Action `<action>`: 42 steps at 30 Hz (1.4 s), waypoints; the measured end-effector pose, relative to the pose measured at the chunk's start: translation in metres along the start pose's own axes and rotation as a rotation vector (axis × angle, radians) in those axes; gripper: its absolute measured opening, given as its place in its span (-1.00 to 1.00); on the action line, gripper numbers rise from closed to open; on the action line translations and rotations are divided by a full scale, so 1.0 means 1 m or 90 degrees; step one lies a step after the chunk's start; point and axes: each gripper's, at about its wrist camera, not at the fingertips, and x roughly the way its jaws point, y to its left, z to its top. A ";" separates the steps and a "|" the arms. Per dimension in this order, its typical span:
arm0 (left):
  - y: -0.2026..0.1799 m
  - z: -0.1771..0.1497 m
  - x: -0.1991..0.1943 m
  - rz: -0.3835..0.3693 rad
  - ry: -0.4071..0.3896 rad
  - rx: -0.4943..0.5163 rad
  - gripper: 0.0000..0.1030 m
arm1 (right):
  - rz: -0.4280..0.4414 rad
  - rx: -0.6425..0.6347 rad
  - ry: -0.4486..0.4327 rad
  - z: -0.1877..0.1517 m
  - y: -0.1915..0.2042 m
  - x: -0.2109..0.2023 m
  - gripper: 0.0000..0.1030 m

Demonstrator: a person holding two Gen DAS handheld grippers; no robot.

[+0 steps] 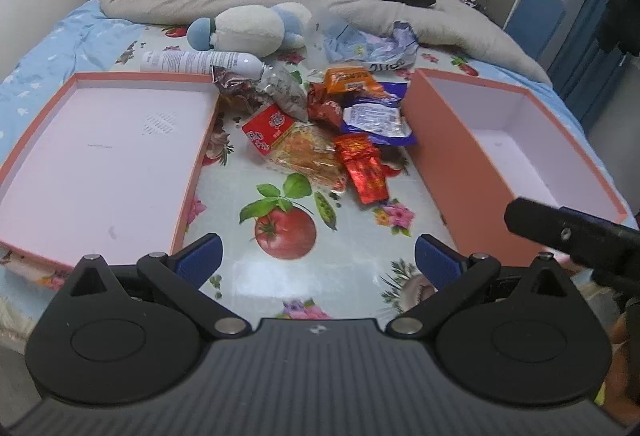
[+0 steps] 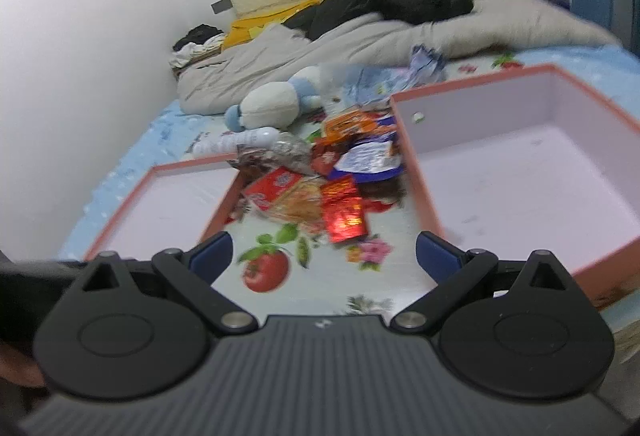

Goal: Organize snacks
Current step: 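Lower the right gripper onto the red candy packets and close it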

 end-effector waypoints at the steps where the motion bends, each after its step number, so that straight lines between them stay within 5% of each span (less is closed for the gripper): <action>1: 0.003 0.001 0.007 0.003 -0.003 -0.004 1.00 | 0.004 -0.005 0.001 0.002 0.001 0.005 0.75; 9: 0.020 0.014 0.069 -0.022 0.001 -0.021 0.96 | 0.031 -0.030 0.028 0.016 0.012 0.049 0.31; 11: 0.024 0.018 0.087 -0.034 0.006 -0.029 0.89 | 0.028 -0.037 0.039 0.021 0.012 0.061 0.08; 29: 0.054 0.046 0.211 -0.079 0.046 -0.007 0.74 | -0.043 -0.027 0.180 0.048 -0.010 0.219 0.09; 42: 0.044 0.059 0.244 -0.097 -0.002 0.067 0.68 | -0.042 -0.001 0.241 0.047 -0.028 0.268 0.17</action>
